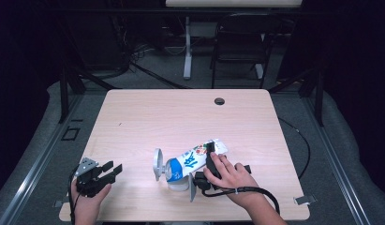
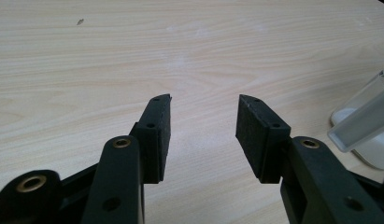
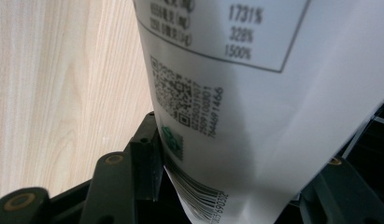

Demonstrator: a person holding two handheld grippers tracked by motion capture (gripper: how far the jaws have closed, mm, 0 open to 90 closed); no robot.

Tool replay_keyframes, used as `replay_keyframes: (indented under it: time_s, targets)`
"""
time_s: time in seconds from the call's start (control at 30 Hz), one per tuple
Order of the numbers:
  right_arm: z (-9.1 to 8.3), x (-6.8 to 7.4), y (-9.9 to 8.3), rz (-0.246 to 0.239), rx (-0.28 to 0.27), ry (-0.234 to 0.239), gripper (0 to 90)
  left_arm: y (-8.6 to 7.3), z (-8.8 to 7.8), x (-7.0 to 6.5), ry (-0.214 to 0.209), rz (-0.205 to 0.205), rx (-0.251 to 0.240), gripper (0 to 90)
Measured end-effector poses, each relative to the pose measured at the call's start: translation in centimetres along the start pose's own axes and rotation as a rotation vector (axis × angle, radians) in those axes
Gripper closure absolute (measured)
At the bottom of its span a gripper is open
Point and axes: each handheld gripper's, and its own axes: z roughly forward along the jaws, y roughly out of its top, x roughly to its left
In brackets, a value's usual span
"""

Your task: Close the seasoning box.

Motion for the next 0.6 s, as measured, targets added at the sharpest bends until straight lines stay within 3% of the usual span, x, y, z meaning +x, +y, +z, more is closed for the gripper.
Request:
replay_keyframes:
  time_s: [0.6]
  targets:
    - [-0.08, -0.04, 0.02, -0.014, 0.006, -0.005, 47.2, -0.02, 0.06, -0.06, 0.000, 0.002, 0.000, 54.7]
